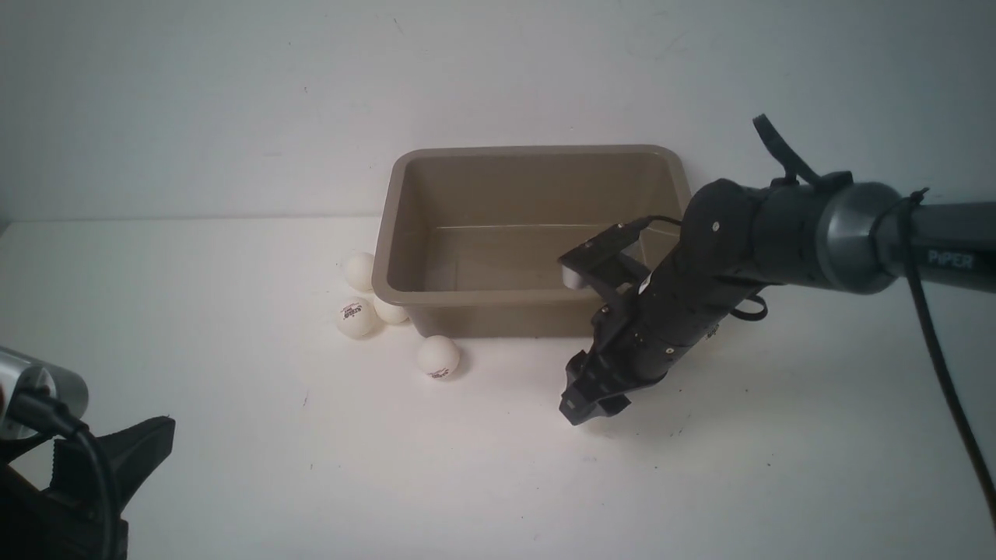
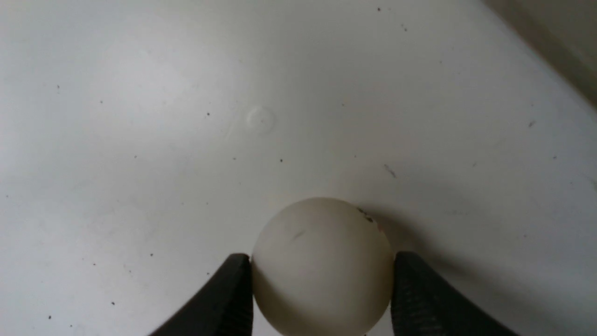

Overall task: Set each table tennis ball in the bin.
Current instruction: Use the right arm to clamp the table tennis ball closest to it, then use the right arm to put the table tennis ball into the box

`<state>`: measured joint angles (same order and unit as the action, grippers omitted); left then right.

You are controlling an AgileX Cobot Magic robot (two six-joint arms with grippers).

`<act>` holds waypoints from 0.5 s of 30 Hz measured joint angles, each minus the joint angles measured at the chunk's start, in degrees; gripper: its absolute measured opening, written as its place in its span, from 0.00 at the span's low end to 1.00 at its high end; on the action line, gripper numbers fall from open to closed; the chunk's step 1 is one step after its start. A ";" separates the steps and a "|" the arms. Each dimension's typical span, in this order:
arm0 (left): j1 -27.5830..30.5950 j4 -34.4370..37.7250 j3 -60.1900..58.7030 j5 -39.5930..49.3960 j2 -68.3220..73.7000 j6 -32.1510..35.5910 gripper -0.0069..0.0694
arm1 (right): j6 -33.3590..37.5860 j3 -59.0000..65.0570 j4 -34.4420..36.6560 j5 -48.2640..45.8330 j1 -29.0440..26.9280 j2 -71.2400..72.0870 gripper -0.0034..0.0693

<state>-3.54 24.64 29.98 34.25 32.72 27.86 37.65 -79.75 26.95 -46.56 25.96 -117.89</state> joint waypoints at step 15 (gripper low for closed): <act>0.00 -0.07 0.00 -0.17 0.00 0.05 0.72 | 4.57 0.00 -0.39 -1.42 0.41 18.50 0.53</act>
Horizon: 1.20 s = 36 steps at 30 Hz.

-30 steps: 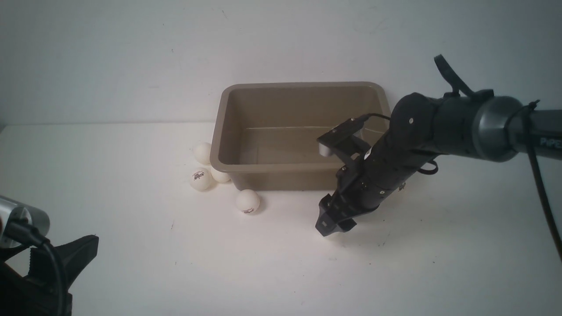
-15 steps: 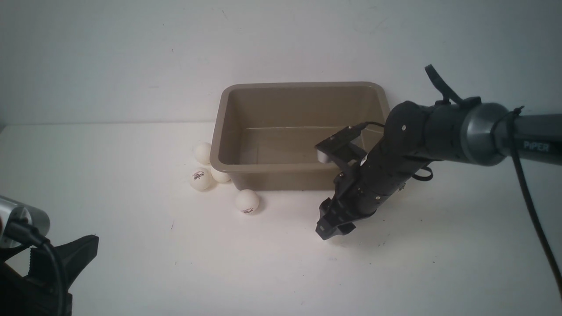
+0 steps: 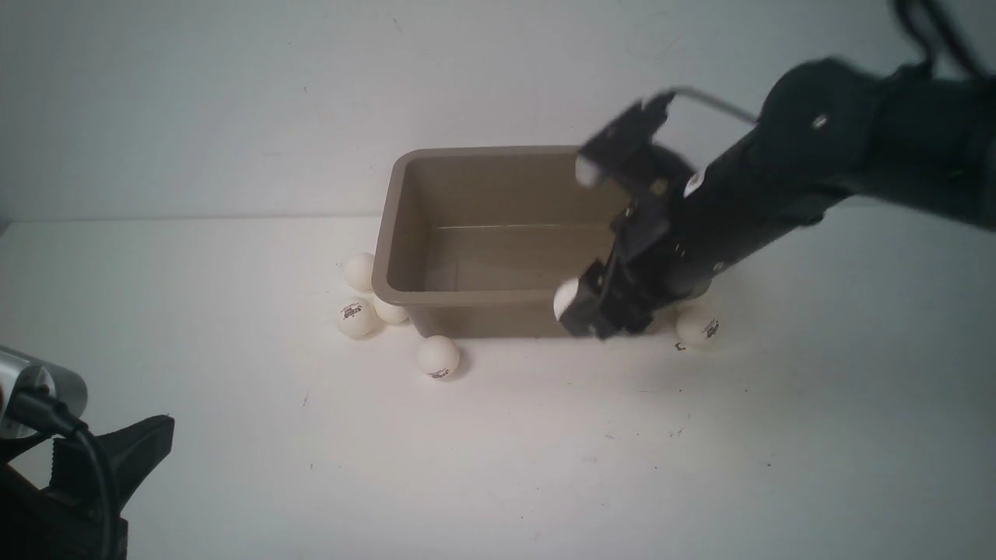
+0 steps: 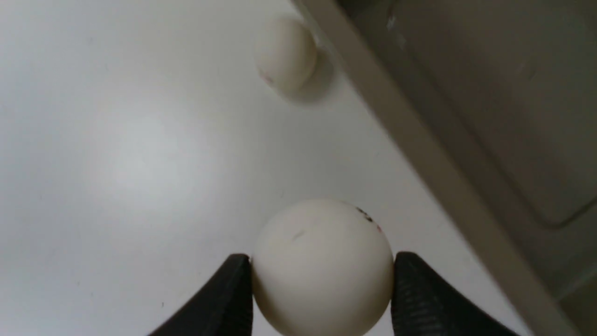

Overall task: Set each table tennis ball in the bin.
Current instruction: Use the right arm to put the table tennis ball into the box

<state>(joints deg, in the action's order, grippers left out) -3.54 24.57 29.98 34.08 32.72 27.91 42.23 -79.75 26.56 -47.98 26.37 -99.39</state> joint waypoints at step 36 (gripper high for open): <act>0.00 1.56 0.00 3.39 0.00 0.00 0.72 | 3.08 -13.48 -7.38 8.11 -10.15 -8.92 0.88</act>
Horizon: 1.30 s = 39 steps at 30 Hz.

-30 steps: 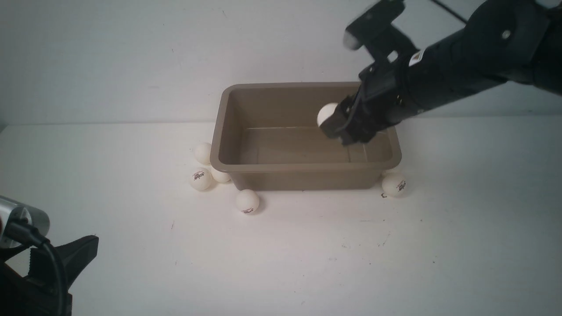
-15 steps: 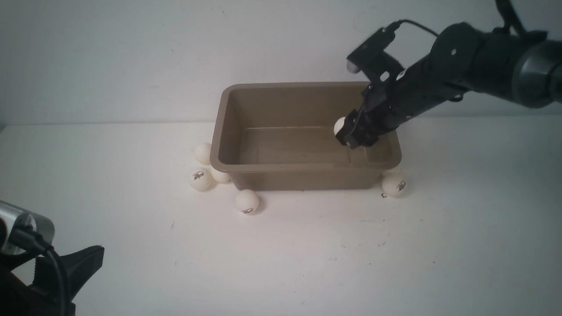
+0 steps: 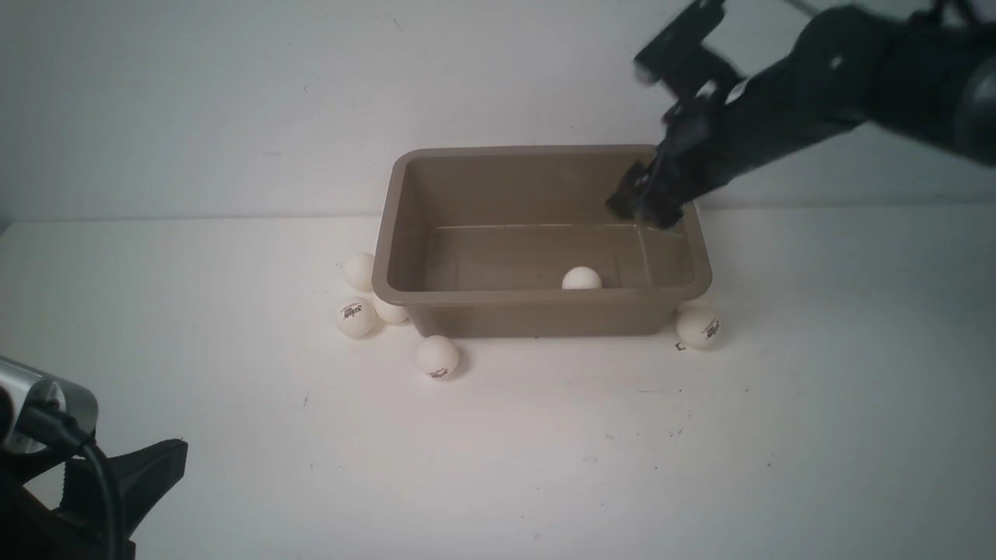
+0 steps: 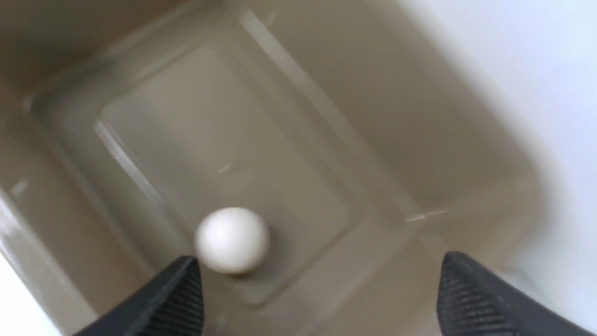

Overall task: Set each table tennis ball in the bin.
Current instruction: Use the left arm to clamp the table tennis ball closest to it

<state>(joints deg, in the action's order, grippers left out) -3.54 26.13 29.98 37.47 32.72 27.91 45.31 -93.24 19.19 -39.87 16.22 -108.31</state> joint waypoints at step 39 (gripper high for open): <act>0.00 14.21 3.08 1.10 6.60 10.23 0.72 | -6.60 24.02 -1.87 -10.92 -5.88 20.67 0.81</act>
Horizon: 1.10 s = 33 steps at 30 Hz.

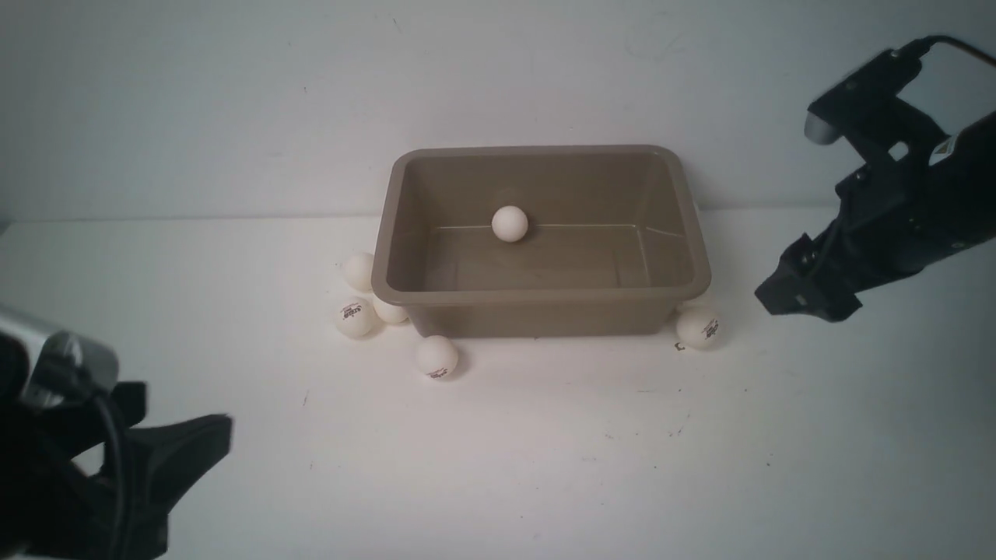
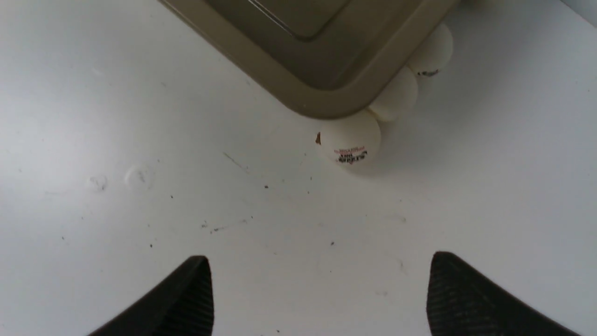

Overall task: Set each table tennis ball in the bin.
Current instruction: Use the left arm to clamp the table tennis ball closest to it

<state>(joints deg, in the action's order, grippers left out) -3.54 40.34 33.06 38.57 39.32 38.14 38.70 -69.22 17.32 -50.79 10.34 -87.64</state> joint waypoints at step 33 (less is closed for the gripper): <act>-15.09 20.12 10.59 -22.03 48.24 18.36 0.72 | 6.80 0.00 10.38 5.24 0.00 0.00 0.81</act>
<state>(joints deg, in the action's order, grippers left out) -18.63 60.46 43.65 16.54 87.56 56.50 45.50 -69.22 27.70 -45.55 10.34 -87.64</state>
